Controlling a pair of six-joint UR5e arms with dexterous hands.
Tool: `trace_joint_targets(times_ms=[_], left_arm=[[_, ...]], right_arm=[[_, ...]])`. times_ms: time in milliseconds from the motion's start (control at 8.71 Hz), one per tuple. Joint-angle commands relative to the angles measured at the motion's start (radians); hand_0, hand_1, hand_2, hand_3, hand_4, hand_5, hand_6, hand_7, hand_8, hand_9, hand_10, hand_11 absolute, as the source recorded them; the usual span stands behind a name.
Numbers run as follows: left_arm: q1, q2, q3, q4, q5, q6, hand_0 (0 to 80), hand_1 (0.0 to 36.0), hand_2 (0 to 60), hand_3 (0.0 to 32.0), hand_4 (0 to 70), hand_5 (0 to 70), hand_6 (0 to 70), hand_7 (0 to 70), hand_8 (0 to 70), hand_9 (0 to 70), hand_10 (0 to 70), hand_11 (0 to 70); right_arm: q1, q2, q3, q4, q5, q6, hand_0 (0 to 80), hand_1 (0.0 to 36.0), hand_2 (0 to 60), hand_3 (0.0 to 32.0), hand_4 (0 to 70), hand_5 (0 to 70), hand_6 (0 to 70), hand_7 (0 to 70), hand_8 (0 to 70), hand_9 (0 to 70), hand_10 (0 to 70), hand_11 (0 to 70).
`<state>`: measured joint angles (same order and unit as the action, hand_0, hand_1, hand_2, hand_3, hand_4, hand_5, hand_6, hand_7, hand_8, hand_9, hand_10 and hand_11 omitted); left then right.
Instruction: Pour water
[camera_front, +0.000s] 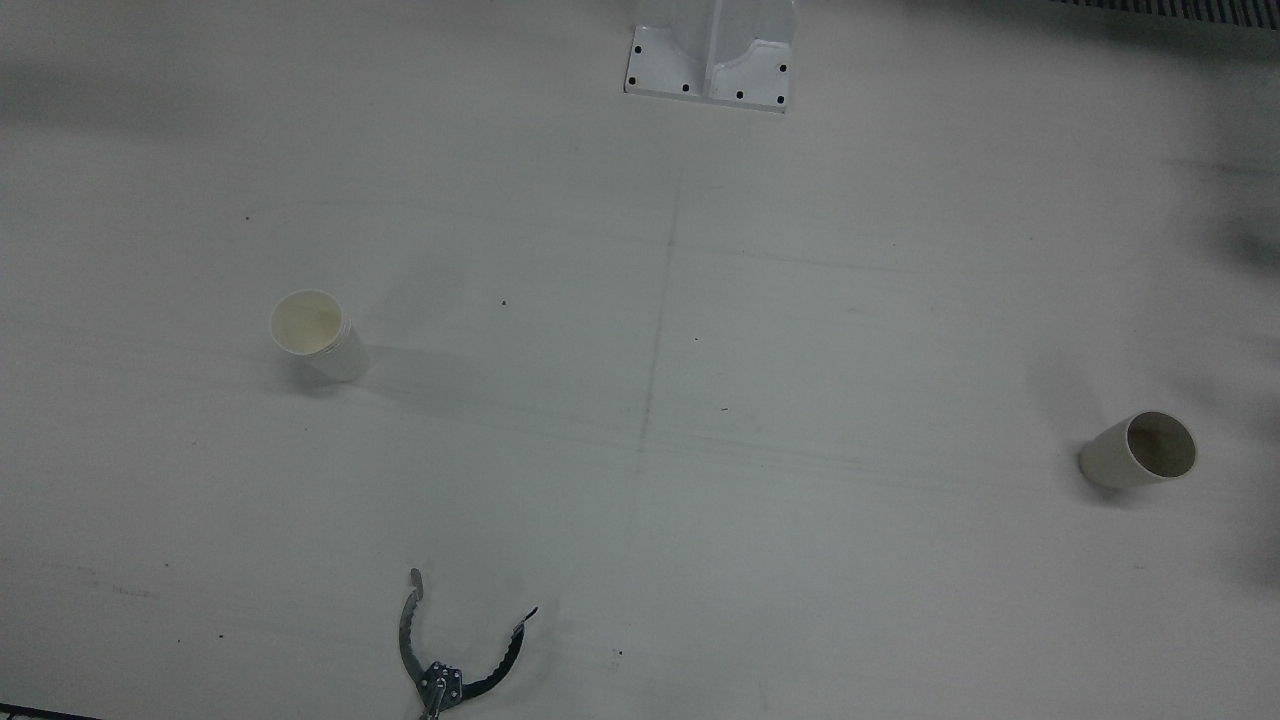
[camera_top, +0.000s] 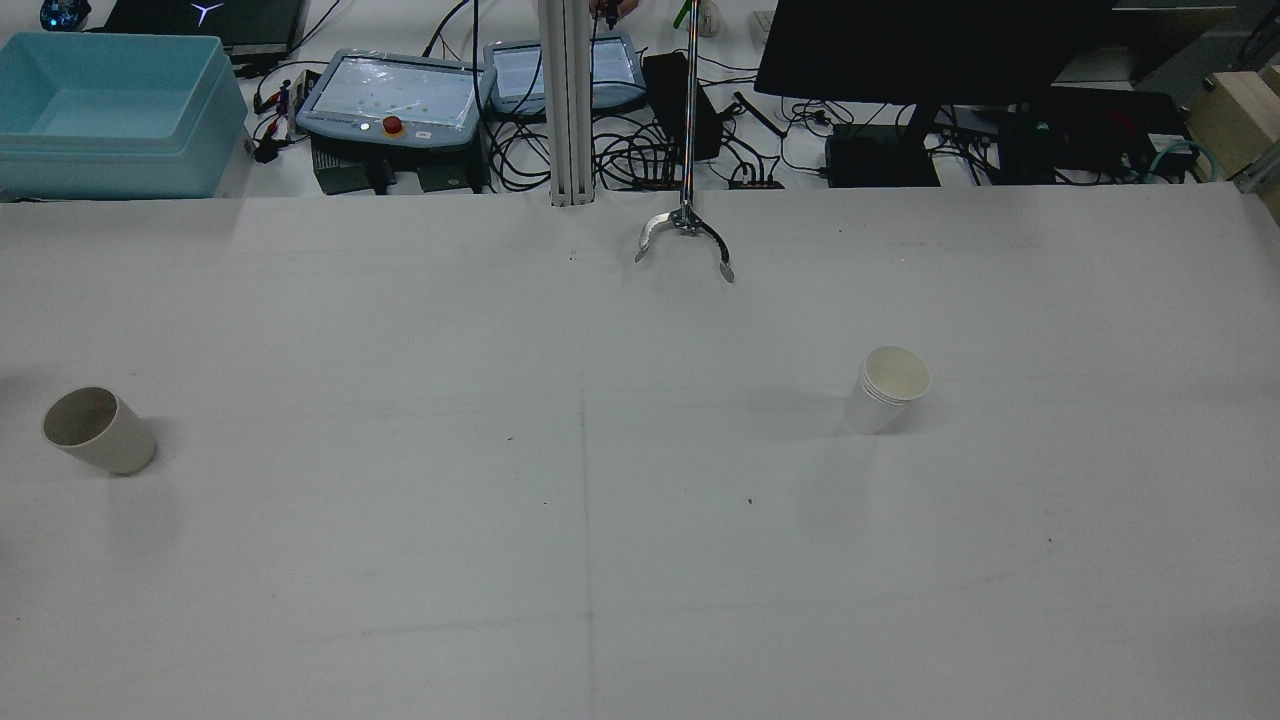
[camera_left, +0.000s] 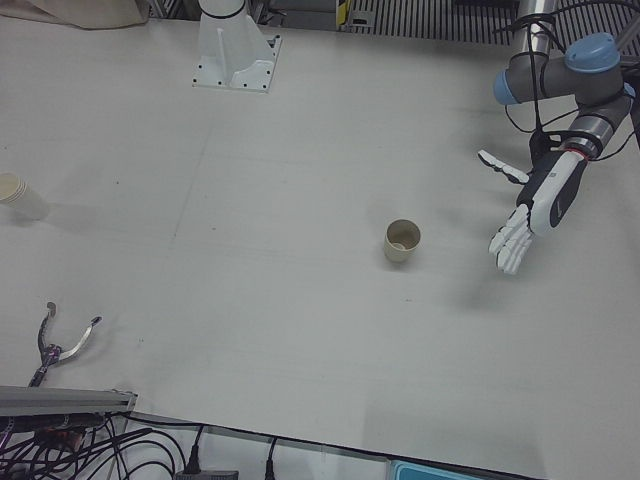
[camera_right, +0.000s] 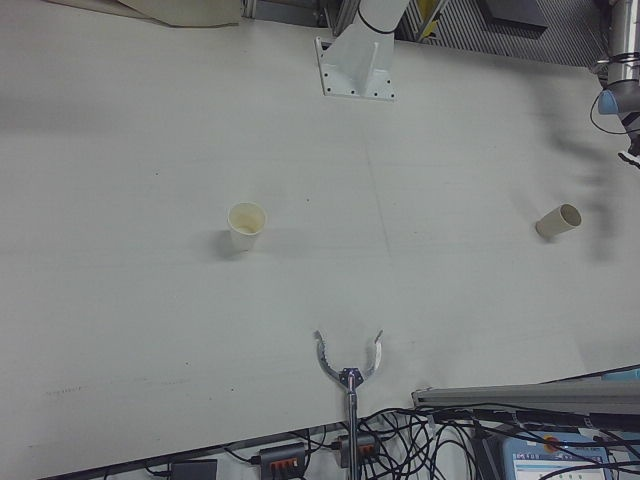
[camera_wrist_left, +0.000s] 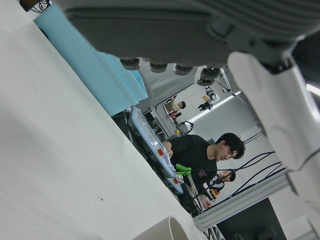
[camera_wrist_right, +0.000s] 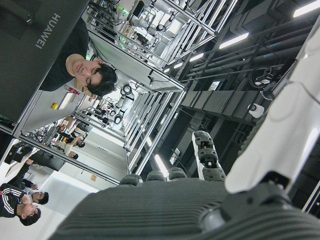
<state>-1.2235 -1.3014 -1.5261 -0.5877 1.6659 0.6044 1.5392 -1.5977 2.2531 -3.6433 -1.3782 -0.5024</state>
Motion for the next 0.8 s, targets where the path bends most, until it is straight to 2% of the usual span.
trace_joint_targets(times_ms=[0, 115, 230, 344, 459, 574, 689], left_arm=[[0.018, -0.045, -0.160, 0.123, -0.204, -0.154, 45.3, 2.6, 0.0, 3.4, 9.5, 8.4, 0.0, 0.4, 0.0, 0.0, 0.4, 1.7], [0.019, -0.091, -0.303, 0.253, -0.219, -0.147, 47.1, 6.5, 0.0, 9.0, 8.6, 15.8, 0.0, 3.1, 0.0, 0.0, 0.3, 1.9], [0.019, -0.186, -0.225, 0.297, -0.222, -0.141, 46.7, 6.1, 0.0, 9.6, 8.9, 15.7, 0.0, 3.3, 0.0, 0.0, 0.0, 1.3], [0.021, -0.191, -0.080, 0.173, -0.221, -0.112, 45.9, 4.3, 0.0, 7.6, 9.7, 15.0, 0.0, 3.1, 0.0, 0.0, 0.2, 1.5], [0.019, -0.083, -0.077, 0.028, -0.231, -0.022, 44.4, 2.8, 0.0, 6.8, 9.7, 12.7, 0.0, 2.4, 0.0, 0.0, 0.4, 1.6], [0.021, -0.015, -0.080, -0.071, -0.227, 0.048, 44.4, 3.5, 0.0, 11.2, 8.1, 10.3, 0.0, 1.5, 0.0, 0.0, 0.2, 1.3], [0.030, -0.006, -0.074, -0.067, -0.218, 0.049, 43.3, 3.5, 0.0, 16.0, 5.8, 6.0, 0.0, 0.0, 0.0, 0.0, 0.0, 0.7]], right_arm=[[-0.011, 0.001, -0.019, 0.002, -0.001, -0.010, 45.7, 6.8, 0.0, 0.0, 8.1, 6.4, 1.4, 4.0, 0.0, 0.0, 0.0, 0.4], [-0.013, 0.001, -0.035, 0.002, -0.001, -0.010, 45.7, 6.8, 0.0, 0.0, 8.4, 6.9, 1.8, 4.7, 0.0, 0.0, 0.0, 0.5], [-0.014, 0.007, -0.050, 0.003, -0.001, -0.010, 45.7, 7.0, 0.0, 0.0, 8.4, 6.2, 1.8, 4.5, 0.0, 0.0, 0.0, 0.7], [-0.013, 0.005, -0.055, 0.005, -0.001, -0.010, 45.7, 7.1, 0.0, 0.0, 7.9, 6.2, 1.4, 3.7, 0.0, 0.0, 0.0, 0.8], [-0.013, 0.001, -0.073, 0.026, -0.001, -0.010, 45.5, 7.1, 0.0, 0.0, 7.7, 6.0, 1.3, 3.4, 0.0, 0.0, 0.0, 1.1], [-0.017, 0.011, -0.123, 0.061, -0.001, -0.010, 45.5, 7.1, 0.0, 0.0, 7.5, 6.0, 1.2, 3.1, 0.0, 0.0, 0.1, 1.2], [-0.030, 0.019, -0.147, 0.083, 0.001, -0.011, 45.7, 7.1, 0.0, 0.0, 7.6, 5.9, 1.4, 3.3, 0.0, 0.0, 0.0, 1.1]])
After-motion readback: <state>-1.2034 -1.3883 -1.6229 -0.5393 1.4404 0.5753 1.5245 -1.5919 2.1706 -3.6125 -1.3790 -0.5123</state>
